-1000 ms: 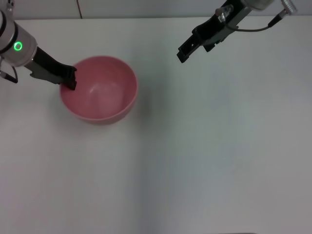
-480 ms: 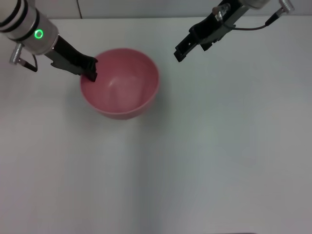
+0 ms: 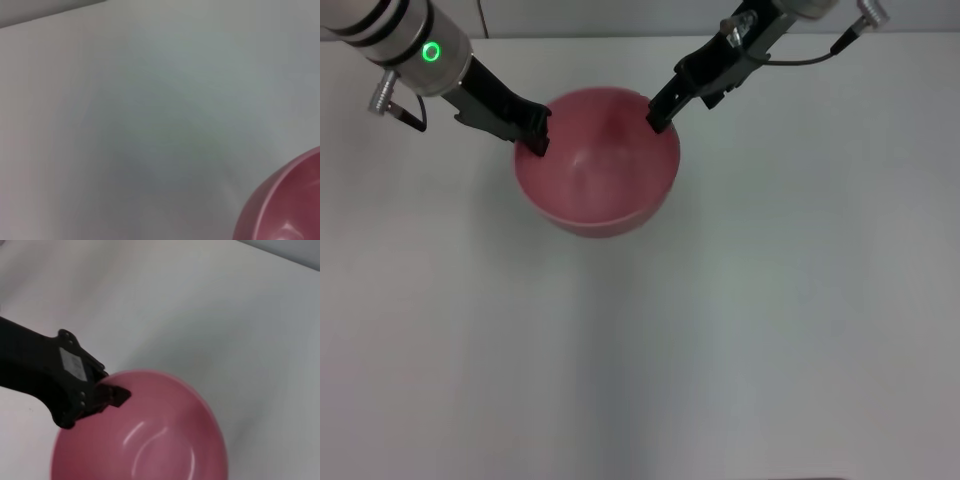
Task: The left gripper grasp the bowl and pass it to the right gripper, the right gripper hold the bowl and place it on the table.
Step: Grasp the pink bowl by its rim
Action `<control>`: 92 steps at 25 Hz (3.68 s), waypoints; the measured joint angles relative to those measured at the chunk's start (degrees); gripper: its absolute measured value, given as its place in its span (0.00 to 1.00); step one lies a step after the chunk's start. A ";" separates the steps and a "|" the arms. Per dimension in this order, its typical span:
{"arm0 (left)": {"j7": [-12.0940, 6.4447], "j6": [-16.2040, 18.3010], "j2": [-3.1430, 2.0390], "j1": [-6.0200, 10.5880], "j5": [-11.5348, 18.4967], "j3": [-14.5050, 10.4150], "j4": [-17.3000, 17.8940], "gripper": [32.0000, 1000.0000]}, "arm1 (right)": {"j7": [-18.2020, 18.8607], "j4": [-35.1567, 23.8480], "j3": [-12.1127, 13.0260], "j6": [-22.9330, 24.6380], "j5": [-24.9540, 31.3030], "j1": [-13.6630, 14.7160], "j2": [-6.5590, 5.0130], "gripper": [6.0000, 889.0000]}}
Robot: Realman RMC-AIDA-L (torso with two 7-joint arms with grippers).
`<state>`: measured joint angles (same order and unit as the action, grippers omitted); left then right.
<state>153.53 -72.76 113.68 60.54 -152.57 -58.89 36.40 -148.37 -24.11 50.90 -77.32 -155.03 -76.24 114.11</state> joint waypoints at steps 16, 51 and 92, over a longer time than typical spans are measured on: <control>0.60 -4.28 1.28 1.56 0.14 -0.06 4.25 0.01 | 0.09 1.55 0.55 1.11 -0.29 -0.93 0.23 0.96; 0.61 -7.39 2.28 1.85 0.34 -0.32 7.38 0.01 | 1.32 2.22 5.28 3.07 -0.68 -1.41 1.34 0.57; 0.30 -8.14 2.51 1.92 0.06 -0.70 7.37 0.01 | 5.80 1.46 10.04 3.28 -0.48 -2.43 2.49 0.07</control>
<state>153.83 -80.90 116.19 62.46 -152.51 -59.59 43.77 -142.57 -22.65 60.94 -74.04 -155.51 -78.66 116.60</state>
